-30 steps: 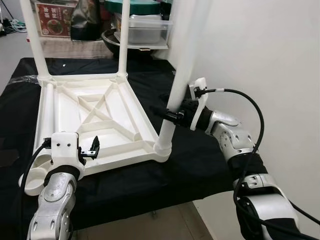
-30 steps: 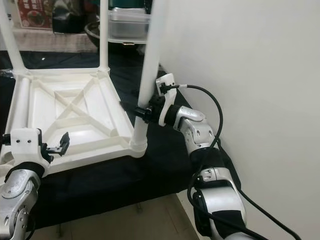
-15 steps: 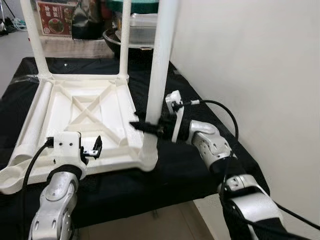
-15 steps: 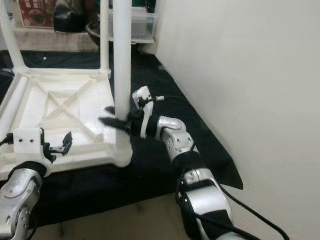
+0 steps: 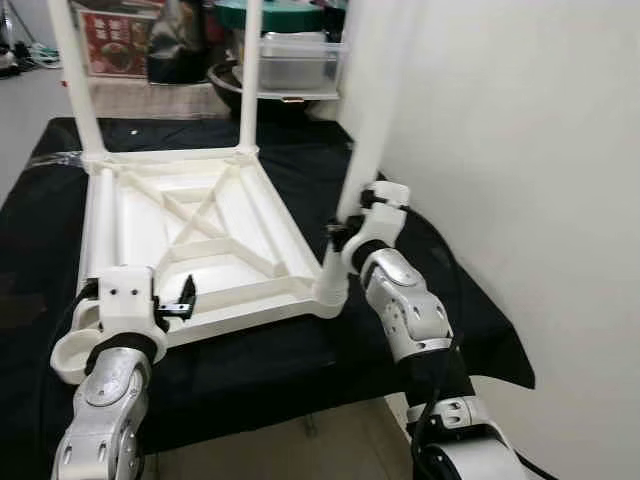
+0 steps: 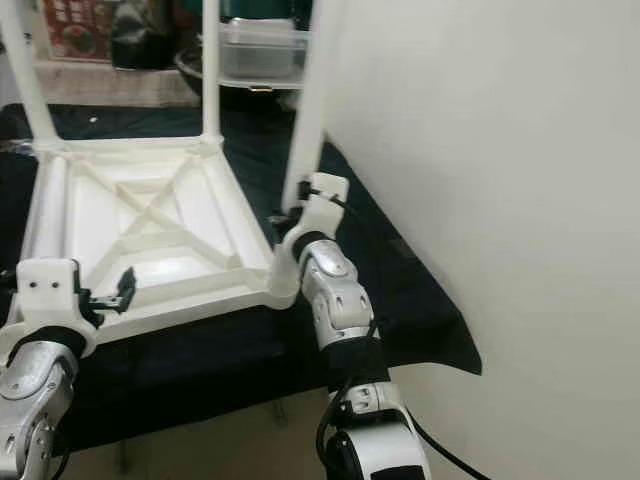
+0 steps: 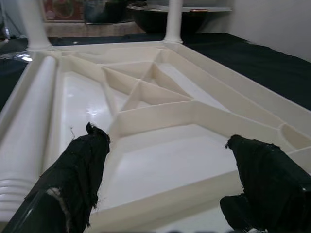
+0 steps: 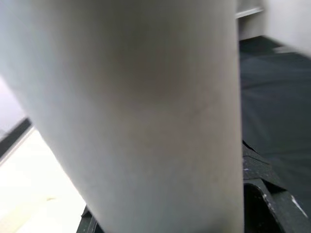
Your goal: Building children table
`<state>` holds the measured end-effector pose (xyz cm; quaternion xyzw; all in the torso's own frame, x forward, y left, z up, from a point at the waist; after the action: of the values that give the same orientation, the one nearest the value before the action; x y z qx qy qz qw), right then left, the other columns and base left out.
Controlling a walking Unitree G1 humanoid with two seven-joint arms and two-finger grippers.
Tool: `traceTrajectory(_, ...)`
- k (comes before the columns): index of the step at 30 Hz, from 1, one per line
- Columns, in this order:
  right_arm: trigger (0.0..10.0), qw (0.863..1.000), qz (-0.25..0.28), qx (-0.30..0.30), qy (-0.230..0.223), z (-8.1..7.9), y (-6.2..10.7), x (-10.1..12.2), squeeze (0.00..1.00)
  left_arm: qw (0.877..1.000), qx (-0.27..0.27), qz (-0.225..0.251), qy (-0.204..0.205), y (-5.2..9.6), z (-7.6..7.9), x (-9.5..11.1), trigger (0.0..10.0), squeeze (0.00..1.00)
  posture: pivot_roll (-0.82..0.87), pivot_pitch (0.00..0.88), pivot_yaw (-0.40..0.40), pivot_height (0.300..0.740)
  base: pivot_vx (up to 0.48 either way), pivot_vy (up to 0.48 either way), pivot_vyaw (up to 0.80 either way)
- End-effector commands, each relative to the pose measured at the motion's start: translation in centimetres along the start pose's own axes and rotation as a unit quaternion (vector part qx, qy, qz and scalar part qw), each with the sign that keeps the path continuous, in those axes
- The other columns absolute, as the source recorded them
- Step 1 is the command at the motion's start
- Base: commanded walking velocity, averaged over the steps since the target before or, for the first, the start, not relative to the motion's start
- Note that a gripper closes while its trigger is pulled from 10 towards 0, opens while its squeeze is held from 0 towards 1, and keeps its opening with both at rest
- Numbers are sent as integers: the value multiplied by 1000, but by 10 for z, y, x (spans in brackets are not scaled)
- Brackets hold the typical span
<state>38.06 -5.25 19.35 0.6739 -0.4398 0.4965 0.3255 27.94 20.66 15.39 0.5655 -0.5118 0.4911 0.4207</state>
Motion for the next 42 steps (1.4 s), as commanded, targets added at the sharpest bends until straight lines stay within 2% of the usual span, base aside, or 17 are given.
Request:
traceTrajectory(1, 10000, 996, -13, 61, -60, -30, -5, -11, 0, 1000, -5, -15, -2, 0, 2, -6, 10000, 0, 162, 0, -151, 740, 0, 0, 0)
traceTrajectory(2, 10000, 994, 2, 92, -61, -33, -5, -4, 1000, 1000, -5, -15, -2, 0, 2, -7, 10000, 0, 160, 0, -155, 740, 0, 0, 0)
traceTrajectory(6, 10000, 988, 11, 133, -73, -36, -4, 3, 1000, 1000, -5, -15, -1, 0, 2, -7, 10000, 0, 160, 0, -155, 740, 0, 0, 0)
traceTrajectory(7, 10000, 967, 16, 250, -50, -48, 6, 19, 0, 1000, -4, -14, 0, 0, 2, -7, 10000, 0, 162, 0, -158, 740, 0, 0, 0)
traceTrajectory(10, 10000, 928, 2, 373, -21, -59, 26, 28, 0, 1000, -4, -13, 0, 0, 2, -6, 10000, 0, 155, 0, -157, 740, 0, 0, 0)
traceTrajectory(11, 10000, 888, -23, 460, 13, -64, 43, 28, 0, 1000, -5, -11, 1, -1, 3, -6, 10000, 0, 153, 0, -157, 740, 0, 0, 0)
traceTrajectory(16, 10000, 868, -53, 492, 41, -62, 50, 20, 0, 1000, -6, -11, 2, -2, 3, -5, 10000, 0, 155, 0, -160, 740, 0, 0, 0)
traceTrajectory(17, 0, 889, -75, 449, 49, -54, 37, 9, 0, 1000, -6, -10, 3, -2, 4, -5, 10000, 0, 165, 0, -169, 740, 0, 0, 0)
traceTrajectory(21, 0, 982, -100, 155, 30, -15, -12, -12, 0, 1000, -5, -9, 3, -2, 4, -5, 10000, 0, 165, 0, -166, 740, 0, 0, 0)
traceTrajectory(25, 0, 995, -89, 47, 10, 5, -17, -13, 0, 1000, -6, -9, 4, -2, 4, -5, 10000, 0, 161, 0, -165, 740, 0, 0, 0)
traceTrajectory(29, 0, 980, -57, -185, -36, 53, 5, -24, 0, 1000, -7, -10, 3, -1, 4, -4, 10000, 0, 160, 0, -160, 740, 0, 0, 0)
traceTrajectory(31, 0, 982, -65, -172, -47, 43, 16, -27, 0, 1000, -7, -10, 3, -1, 3, -4, 10000, 0, 156, 0, -154, 740, 0, 0, 0)
traceTrajectory(32, 980, 986, -74, -143, -48, 34, 17, -28, 0, 1000, -7, -11, 3, -1, 3, -4, 10000, 0, 152, 0, -151, 740, 0, 0, 0)
traceTrajectory(33, 10000, 989, -84, -108, -53, 24, 16, -29, 0, 1000, -8, -11, 2, -1, 3, -5, 10000, 0, 152, 0, -151, 740, 0, 0, 0)
traceTrajectory(37, 10000, 994, -79, -34, -68, 1, 12, -28, 0, 1000, -8, -12, 1, -2, 3, -5, 10000, 0, 149, 0, -148, 740, 0, 0, 0)
traceTrajectory(38, 10000, 996, -56, 6, -73, -9, 9, -21, 1000, 1000, -9, -12, 1, -2, 3, -5, 10000, 0, 149, 0, -148, 740, 0, 0, 0)
traceTrajectory(42, 10000, 992, -36, 84, -84, -25, 6, -10, 1000, 1000, -9, -12, 1, -2, 3, -5, 10000, 0, 154, 0, -154, 740, 0, 0, 0)
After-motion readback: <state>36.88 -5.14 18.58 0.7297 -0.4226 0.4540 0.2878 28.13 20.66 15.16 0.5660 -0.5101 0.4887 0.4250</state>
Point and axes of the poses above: a point about 5 cm out from each wrist's last joint towards the gripper, its own y axis pointing back from the gripper into the wrist, its own x axis along the axis of the wrist's last joint, z = x × y, the point moved 2 cm from there along -y, pointing out of the wrist towards the gripper, and after that the axes turned 7 degrees about -y, right-handed, at the moved point
